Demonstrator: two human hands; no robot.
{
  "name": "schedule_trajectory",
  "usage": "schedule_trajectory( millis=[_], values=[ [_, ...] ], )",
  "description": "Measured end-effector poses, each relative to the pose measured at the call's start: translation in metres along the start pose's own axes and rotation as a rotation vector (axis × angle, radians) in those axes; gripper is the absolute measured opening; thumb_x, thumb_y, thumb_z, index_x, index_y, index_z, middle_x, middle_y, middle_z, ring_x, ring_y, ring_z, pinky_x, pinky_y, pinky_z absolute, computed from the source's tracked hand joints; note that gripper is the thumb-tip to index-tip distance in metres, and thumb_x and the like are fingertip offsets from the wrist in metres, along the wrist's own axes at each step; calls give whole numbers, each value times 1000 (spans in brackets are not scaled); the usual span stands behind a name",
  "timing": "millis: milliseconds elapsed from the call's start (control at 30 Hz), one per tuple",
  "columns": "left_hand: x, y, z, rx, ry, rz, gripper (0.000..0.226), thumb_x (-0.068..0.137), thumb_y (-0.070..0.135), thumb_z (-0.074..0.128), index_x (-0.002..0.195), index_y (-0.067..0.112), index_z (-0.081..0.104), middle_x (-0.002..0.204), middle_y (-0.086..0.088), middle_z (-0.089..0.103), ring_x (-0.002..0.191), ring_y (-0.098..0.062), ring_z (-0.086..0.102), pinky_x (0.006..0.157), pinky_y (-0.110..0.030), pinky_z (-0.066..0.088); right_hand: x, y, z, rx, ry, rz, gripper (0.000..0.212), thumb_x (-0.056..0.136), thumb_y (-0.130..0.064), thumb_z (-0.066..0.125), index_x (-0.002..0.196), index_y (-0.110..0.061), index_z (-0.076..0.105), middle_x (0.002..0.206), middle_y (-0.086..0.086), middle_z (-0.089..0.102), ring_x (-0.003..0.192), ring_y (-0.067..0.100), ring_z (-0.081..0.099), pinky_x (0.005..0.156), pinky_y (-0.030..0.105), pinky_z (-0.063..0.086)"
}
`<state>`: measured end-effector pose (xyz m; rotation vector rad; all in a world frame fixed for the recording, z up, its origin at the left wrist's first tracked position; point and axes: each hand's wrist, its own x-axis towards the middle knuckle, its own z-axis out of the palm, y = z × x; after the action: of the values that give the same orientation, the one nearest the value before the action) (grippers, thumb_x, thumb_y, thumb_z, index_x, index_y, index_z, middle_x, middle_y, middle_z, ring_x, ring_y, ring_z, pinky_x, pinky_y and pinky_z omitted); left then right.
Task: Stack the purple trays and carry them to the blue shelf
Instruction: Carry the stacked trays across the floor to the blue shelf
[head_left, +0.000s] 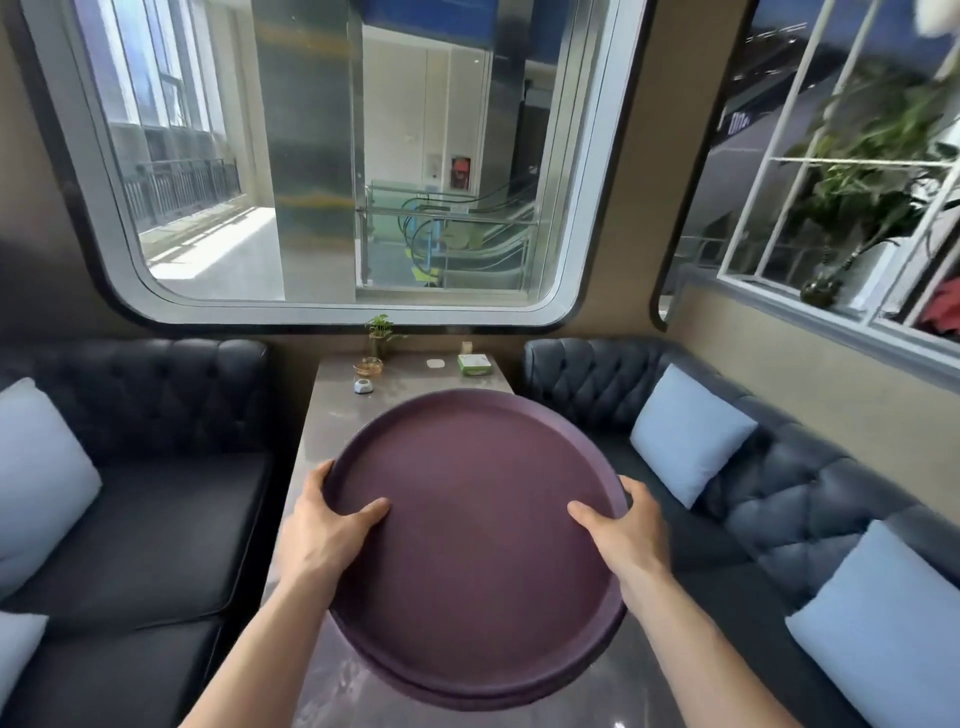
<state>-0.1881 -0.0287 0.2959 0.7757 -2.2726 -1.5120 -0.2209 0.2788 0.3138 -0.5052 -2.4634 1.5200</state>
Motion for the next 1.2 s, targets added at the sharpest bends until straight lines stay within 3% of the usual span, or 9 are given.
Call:
schedule_trajectory(
  millis=[100,400,600,767,1000,1200],
  values=[
    [-25,22,44,-21,-59,15,83,60,47,85,133,41,45,125,4,65,114,-29,60,97,-47,48,12,19,-55,-7,50,34,80,68,-37,84,136,-24,45,130,4,58,117,28,56,94,41,49],
    [-127,95,207,20,-297,139,85,57,50,84,132,42,45,125,6,66,110,-28,63,90,-44,50,31,105,-243,3,273,151,74,69,-37,84,133,-23,48,127,3,59,113,29,60,95,46,52],
    [-219,140,317,44,-532,253,81,61,48,83,133,41,46,128,4,64,114,-29,61,95,-45,50,9,173,-369,4,499,286,67,65,-43,83,123,-28,53,105,-9,61,100,24,62,89,42,53],
    [-307,166,396,73,-779,338,81,62,48,82,134,41,45,127,1,64,116,-30,59,93,-43,48,-38,222,-457,-26,756,398,79,65,-42,84,134,-20,51,132,6,57,118,31,56,97,42,48],
    [-441,187,473,99,-1164,494,80,64,46,82,134,37,46,123,0,65,110,-32,61,87,-42,48,-152,270,-538,-3,1139,605,43,64,-34,82,101,-25,61,94,-2,71,98,28,67,90,44,53],
    [-557,186,493,109,-1554,619,83,62,45,85,136,35,47,127,-4,65,115,-35,61,95,-45,49,-272,273,-551,-33,1481,782,42,69,-39,77,108,-24,68,98,0,73,103,30,65,92,43,52]
  ],
)
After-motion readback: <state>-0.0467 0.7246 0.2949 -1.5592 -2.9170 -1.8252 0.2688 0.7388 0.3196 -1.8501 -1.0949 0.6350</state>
